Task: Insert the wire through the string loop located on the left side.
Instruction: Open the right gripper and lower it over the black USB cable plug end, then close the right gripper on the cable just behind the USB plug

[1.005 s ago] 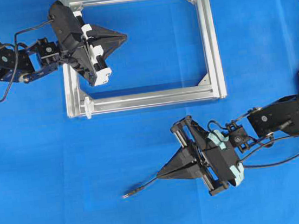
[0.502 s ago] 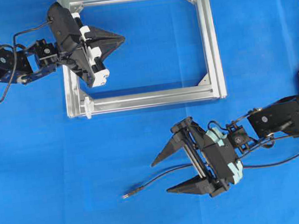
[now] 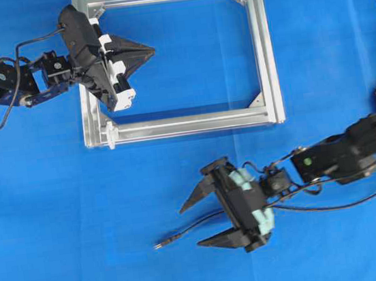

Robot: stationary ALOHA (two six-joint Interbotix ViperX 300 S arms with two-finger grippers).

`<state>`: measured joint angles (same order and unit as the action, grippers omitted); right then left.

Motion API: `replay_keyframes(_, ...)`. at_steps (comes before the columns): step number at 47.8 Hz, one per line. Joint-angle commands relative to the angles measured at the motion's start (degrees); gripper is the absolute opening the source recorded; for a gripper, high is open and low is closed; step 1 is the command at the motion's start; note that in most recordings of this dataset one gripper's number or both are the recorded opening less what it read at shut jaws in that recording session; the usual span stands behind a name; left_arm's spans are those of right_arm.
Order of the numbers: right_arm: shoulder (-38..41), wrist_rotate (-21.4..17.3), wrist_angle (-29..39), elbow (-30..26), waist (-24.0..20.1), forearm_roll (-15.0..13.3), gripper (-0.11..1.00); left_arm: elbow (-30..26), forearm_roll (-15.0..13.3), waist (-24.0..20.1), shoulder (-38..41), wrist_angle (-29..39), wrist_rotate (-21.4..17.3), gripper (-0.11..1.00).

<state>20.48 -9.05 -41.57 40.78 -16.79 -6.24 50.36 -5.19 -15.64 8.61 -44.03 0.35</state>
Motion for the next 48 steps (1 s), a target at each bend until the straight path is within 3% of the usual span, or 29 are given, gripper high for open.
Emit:
replay_keyframes(1,0.4,-0.4,-0.5,-2.1,-0.3,0.2,0.87,-0.4,0.2,0.1,-2.1,-0.4,0.1,0.0)
replay_keyframes(21,1.1,-0.4,-0.2,-2.9,-0.3,0.2,0.84,-0.1,0.1,0.1,-2.1,-0.4,0.1,0.0)
replay_keyframes(37,1.2,-0.4,1.6,-3.0,-0.3,0.2,0.67,0.1,0.1,0.0,-2.1,-0.4,0.1,0.0)
replay_keyframes(48,1.2,-0.3,1.6,-3.0,-0.3,0.2,0.63,0.1,0.1,0.1,-2.1,-0.3,0.1,0.0)
